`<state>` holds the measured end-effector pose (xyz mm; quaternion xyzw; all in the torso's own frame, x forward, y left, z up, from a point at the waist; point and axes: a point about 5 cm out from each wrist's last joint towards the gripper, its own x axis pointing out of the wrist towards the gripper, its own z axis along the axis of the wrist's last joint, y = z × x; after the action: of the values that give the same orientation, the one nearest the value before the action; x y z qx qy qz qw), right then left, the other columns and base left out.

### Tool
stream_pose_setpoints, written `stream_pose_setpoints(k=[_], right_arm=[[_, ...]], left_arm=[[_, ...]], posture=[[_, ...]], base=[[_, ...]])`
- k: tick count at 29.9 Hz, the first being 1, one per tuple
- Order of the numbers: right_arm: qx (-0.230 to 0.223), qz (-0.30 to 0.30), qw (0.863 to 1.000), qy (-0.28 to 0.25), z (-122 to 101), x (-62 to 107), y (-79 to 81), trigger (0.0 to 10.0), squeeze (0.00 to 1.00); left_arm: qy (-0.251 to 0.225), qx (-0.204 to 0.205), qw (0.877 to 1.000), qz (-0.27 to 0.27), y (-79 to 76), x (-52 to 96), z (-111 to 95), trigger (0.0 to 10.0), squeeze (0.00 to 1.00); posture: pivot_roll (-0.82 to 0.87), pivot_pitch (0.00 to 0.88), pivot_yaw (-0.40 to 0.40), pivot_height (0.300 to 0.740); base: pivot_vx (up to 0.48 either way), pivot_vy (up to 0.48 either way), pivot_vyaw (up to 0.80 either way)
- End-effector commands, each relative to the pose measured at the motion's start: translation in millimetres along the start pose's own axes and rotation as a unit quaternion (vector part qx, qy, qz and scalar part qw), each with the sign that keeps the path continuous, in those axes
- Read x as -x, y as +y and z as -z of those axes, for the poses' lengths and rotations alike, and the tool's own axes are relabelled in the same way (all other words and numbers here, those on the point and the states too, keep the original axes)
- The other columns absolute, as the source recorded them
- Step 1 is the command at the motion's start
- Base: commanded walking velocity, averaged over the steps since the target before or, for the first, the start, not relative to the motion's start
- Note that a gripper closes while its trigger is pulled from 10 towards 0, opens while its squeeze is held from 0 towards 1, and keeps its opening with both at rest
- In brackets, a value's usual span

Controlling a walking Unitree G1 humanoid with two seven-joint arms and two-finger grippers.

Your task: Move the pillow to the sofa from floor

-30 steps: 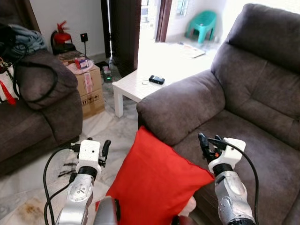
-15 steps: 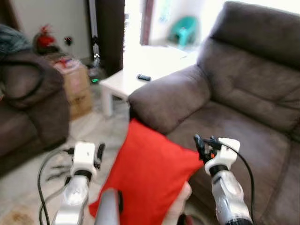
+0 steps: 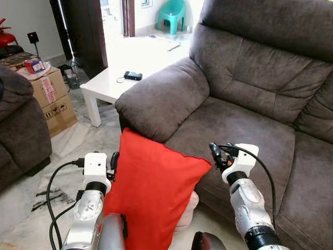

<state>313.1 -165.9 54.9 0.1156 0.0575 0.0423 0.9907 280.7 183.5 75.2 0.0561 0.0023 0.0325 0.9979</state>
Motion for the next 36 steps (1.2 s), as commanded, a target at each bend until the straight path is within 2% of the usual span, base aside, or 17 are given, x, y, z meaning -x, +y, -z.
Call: stream_pose_setpoints(k=[1, 4, 11, 26, 36], right_arm=[[0.006, -0.007, 1.000, -0.004, -4.0, -3.4, 1.3, 10.0, 0.00], [0.008, -0.022, 1.000, -0.010, -5.1, -3.4, 3.7, 10.0, 0.00], [0.004, -0.014, 1.000, -0.006, -2.1, -1.4, -0.3, 10.0, 0.00], [0.002, -0.015, 1.000, -0.006, 1.2, 0.0, 0.2, 10.0, 0.00], [-0.003, -0.014, 1.000, -0.007, 0.9, -0.1, 0.3, 10.0, 0.00]], left_arm=[[0.008, 0.001, 1.000, -0.006, 0.7, 1.2, 2.5, 10.0, 0.00], [0.008, 0.003, 1.000, -0.007, 0.5, 2.2, 3.2, 10.0, 0.00], [0.009, 0.003, 1.000, -0.002, -1.5, 1.8, 3.8, 10.0, 0.00], [0.007, 0.002, 1.000, 0.005, -2.8, -0.5, 1.9, 10.0, 0.00], [0.010, 0.004, 1.000, 0.003, -4.1, 0.2, 3.0, 10.0, 0.00]], posture=[[0.08, 0.000, -0.140, 0.599], [0.08, 0.000, -0.142, 0.599], [0.07, 0.000, -0.136, 0.599], [0.08, 0.000, -0.127, 0.599], [0.08, 0.000, -0.131, 0.599]], base=[[0.000, 0.000, 0.00], [0.000, 0.000, 0.56], [0.000, 0.000, 0.68], [0.000, 0.000, 0.00], [0.000, 0.000, 0.54]])
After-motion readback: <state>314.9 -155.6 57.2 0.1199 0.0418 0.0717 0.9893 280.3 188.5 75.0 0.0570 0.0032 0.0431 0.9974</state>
